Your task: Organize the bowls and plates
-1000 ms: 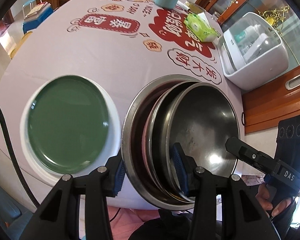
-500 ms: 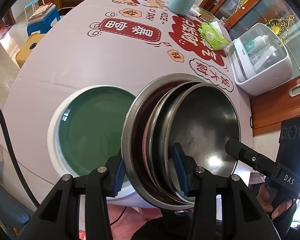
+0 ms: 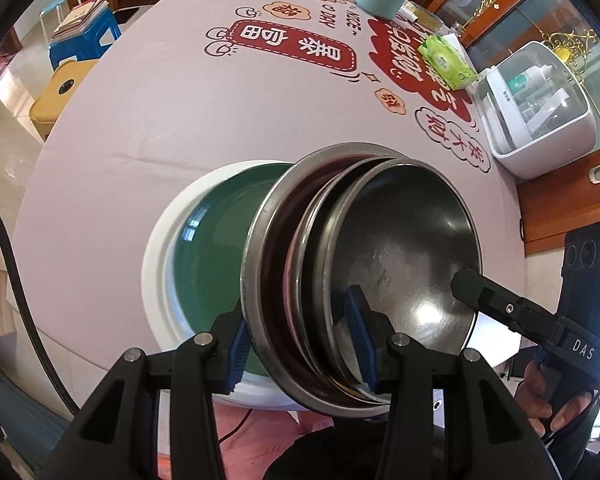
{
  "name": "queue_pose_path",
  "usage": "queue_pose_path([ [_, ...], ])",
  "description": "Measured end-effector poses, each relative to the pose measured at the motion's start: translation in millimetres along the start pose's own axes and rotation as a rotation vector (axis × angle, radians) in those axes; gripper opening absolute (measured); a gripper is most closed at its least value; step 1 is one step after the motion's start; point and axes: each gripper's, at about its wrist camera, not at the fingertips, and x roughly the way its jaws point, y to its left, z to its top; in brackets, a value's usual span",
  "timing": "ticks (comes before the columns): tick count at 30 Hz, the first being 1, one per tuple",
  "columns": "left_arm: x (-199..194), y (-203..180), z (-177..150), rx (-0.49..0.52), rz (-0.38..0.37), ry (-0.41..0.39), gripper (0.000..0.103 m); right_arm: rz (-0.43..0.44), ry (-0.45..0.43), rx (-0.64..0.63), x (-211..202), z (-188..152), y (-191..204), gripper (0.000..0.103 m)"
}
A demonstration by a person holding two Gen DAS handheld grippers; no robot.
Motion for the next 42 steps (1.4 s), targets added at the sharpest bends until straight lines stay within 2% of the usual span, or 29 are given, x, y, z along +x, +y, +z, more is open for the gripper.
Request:
queue_pose_path([
  [11,27.1,36.8,14.4,0.059,-0.027,0.072,0.044,-0.067,-0.006,0.07,29.7,-16.0,4.3,0.033],
  [25,46.7,43.8,21.2,0.144,-0.067,0.139,0.044,-0.16,-0.05,0.106,35.9,-26.4,14.3,0.033],
  [28,49.1,43.7,20.1,0.164,-0.041,0.148,0.045,-0.176,-0.065,0.109,33.8,-30.4,17.2,0.033],
  [37,40.2,46.5,17.7,0.187,-0.051,0.101,0.047,-0.236,-0.126,0.066,24.2,-39.7,29.7,0.033],
  [42,27.7,47.3,15.0,0.193,-0.055,0.051,0.058,-0.28,-0.15,0.02,18.5,-44.9,39.0,0.033],
])
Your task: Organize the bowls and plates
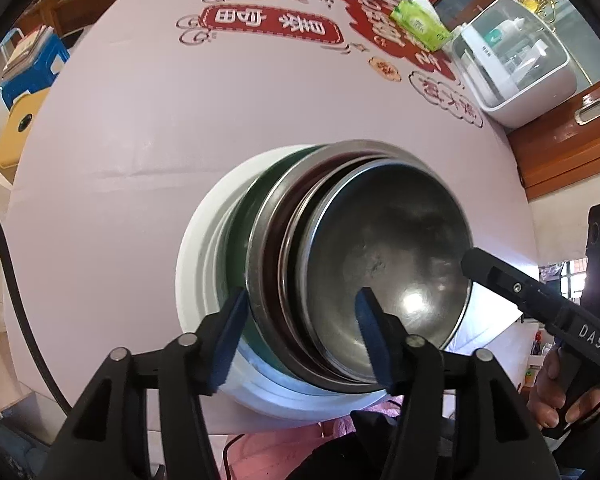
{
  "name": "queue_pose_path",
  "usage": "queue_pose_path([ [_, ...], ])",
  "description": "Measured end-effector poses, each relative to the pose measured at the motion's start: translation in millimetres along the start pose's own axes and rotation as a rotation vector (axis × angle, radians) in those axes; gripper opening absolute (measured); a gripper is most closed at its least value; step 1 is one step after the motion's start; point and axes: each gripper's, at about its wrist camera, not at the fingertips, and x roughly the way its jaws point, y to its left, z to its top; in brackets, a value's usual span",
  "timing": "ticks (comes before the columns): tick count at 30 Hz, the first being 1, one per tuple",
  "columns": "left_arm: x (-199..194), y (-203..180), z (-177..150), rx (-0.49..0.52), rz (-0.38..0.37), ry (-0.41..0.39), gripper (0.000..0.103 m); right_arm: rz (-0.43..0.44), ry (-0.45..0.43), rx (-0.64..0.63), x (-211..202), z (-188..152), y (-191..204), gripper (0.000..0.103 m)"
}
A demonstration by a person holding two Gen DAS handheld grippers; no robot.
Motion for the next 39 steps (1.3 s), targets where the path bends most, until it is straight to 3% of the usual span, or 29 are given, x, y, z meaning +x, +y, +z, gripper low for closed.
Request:
queue_pose_path([
  [6,-14.4,-5.5,0.1,-0.01,0.019,-0.034,0.061,-0.062,-0.039,-0.079,-12.1,-4.1,10.4,0.036],
  [20,-77.6,-16.2,-17.4,-0.051,0.12,-0.221,0.073,-0.15,-0.144,-0.202,-52.3,-9.2,48.2,0.076],
  [26,-98.0,-24.5,-31.9,-0.05,0.205,-0.297,0.08,-0.206,-0.155,-0.202,-61.1,-23.3,58.5,0.084],
  [36,-107.2,-49.6,-61.1,-0.015,0.243,-0.296,0.081,-0.339,-0.182,-0.147,-91.2,-55.7,56.7,0.095],
  [39,-113.0,-59.2,-67.2,0.007,0.268,-0.31,0.089,-0.332,-0.193,-0.151,-99.6,-60.4,59.4,0.097],
])
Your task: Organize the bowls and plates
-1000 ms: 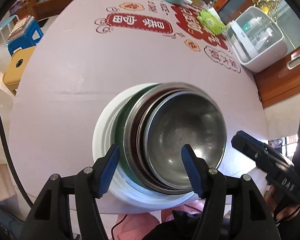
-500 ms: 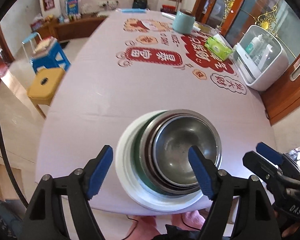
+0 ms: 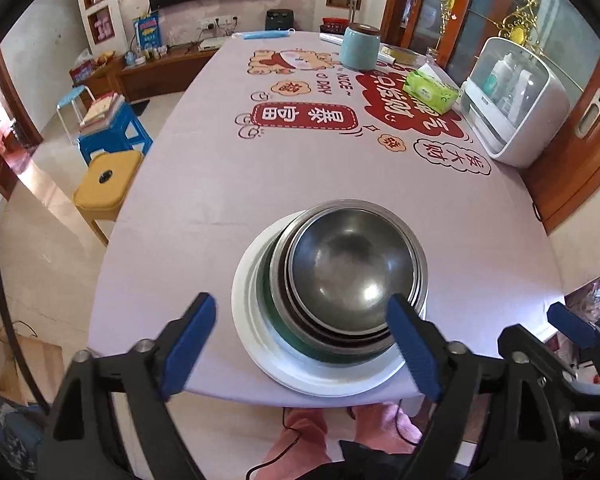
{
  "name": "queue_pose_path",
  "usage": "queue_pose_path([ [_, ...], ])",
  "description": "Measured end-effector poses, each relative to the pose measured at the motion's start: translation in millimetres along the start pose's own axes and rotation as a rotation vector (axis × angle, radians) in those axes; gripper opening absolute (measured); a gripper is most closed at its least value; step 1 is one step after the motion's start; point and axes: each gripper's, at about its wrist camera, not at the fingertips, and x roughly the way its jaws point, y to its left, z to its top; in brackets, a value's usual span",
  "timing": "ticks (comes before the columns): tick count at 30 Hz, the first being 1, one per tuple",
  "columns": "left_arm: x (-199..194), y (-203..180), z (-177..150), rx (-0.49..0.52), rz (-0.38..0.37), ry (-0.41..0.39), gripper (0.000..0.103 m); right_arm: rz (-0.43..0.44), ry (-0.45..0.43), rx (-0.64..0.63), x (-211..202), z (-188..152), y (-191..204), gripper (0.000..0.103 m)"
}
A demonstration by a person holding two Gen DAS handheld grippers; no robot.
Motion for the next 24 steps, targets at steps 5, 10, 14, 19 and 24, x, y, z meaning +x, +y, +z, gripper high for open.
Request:
queue_pose_path([
  [5,-16.5,-1.0,-1.3,-0.008,0.026,-0.034,0.09,-0.019,-0.081,-0.008,-22.2,-0.7,2.2,0.103],
  [10,-31.9,-0.2,-5.4,-0.024,0.085,-0.076,0.102,-0.012,-0.107,-0.034,-30.3,-1.6,6.5,0.103],
  [14,-39.8,-0.5,-8.6,-0.024,0.114,-0.097,0.102,-0.01,-0.109,-0.037,-31.9,-2.5,6.7,0.103],
  [19,-44.5,-1.8,-9.7,-0.024,0.121,-0.108,0.102,-0.015,-0.12,-0.034,-34.2,-4.7,5.1,0.103],
  [24,-49.3,-7.5,-8.3,-0.004,0.13,-0.132,0.102,-0.02,-0.127,-0.025,-38.1,-6.0,5.5,0.103],
])
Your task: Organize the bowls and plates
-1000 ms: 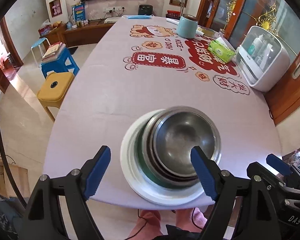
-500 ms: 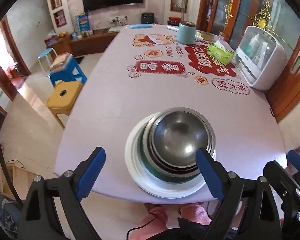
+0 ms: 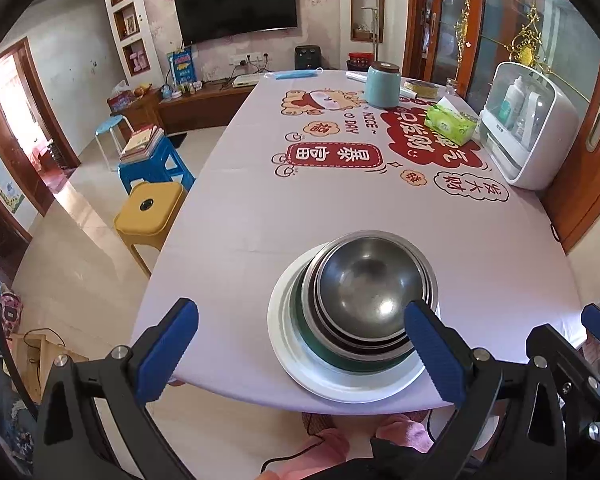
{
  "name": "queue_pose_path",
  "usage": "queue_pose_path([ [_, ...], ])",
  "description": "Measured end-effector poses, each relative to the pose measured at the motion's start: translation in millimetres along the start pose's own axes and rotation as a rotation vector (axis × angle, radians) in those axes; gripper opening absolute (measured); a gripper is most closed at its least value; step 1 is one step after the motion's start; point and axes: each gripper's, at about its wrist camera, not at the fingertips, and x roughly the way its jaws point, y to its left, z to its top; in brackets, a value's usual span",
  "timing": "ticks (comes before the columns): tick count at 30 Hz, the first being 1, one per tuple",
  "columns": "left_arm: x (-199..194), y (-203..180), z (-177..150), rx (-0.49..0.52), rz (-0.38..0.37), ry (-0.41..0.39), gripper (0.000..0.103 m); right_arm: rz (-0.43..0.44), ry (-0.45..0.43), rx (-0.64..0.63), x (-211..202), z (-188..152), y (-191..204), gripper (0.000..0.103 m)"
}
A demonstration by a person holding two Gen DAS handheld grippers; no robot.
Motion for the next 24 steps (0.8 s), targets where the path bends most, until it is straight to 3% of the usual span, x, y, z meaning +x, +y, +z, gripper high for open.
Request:
queue_pose_path([
  [24,-8.4,-6.3,4.9,0.032,0.024,-0.04,0.102,0.0,-0.001,0.015,-2.1,-0.2,-2.8,0.103],
])
